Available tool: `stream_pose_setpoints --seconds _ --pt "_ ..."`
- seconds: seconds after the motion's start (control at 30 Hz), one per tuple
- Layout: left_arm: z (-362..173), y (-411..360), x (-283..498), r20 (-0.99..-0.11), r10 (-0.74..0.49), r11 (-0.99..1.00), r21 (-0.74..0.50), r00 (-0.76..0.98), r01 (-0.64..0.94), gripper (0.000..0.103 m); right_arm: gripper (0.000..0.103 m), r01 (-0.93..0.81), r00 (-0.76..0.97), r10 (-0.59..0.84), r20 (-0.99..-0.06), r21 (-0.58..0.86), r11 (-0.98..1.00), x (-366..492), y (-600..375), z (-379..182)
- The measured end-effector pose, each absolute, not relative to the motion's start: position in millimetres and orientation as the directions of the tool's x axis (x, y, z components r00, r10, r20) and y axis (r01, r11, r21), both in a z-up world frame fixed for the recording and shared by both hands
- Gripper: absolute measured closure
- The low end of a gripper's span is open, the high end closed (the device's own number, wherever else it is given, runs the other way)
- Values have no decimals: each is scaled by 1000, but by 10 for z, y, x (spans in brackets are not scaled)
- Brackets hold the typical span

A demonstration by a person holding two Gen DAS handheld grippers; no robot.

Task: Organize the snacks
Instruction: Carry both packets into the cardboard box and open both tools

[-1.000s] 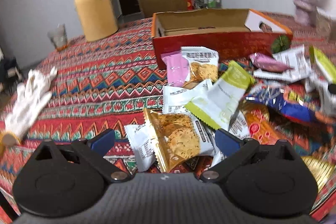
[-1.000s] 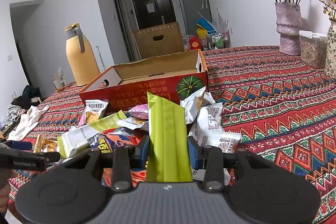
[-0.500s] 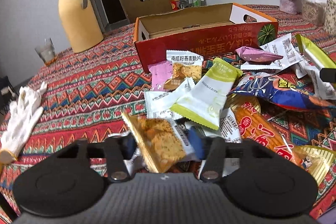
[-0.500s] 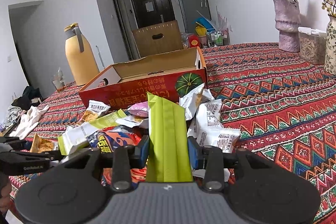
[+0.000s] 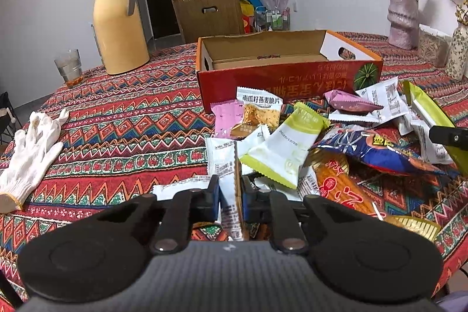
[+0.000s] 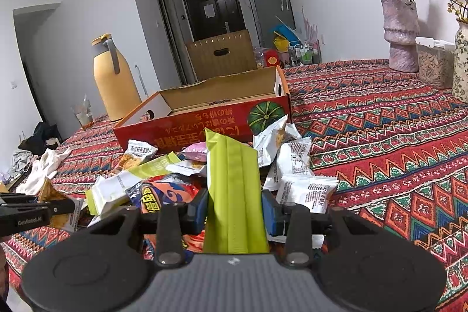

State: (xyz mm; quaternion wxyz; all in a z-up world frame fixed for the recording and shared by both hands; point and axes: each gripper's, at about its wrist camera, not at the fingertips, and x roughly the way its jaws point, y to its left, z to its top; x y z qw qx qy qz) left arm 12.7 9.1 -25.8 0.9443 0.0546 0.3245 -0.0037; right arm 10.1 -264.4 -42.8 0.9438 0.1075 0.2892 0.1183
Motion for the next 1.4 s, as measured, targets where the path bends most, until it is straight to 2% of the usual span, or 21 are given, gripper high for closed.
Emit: stream_pose_setpoints --seconds 0.37,0.77,1.03,1.4 --pt "16 106 135 -544 29 997 76 838 15 89 65 -177 821 283 -496 250 952 93 -2615 -324" --pt "461 92 694 -458 32 999 9 889 -31 89 65 -211 862 267 -431 174 962 547 -2482 -9" --pt "628 21 1261 -454 40 999 -13 890 -52 89 65 -229 869 266 -417 138 964 1149 -2345 195" --pt "530 -68 2109 -501 68 994 -45 863 -105 88 65 -203 846 240 -475 128 971 2064 -2106 137"
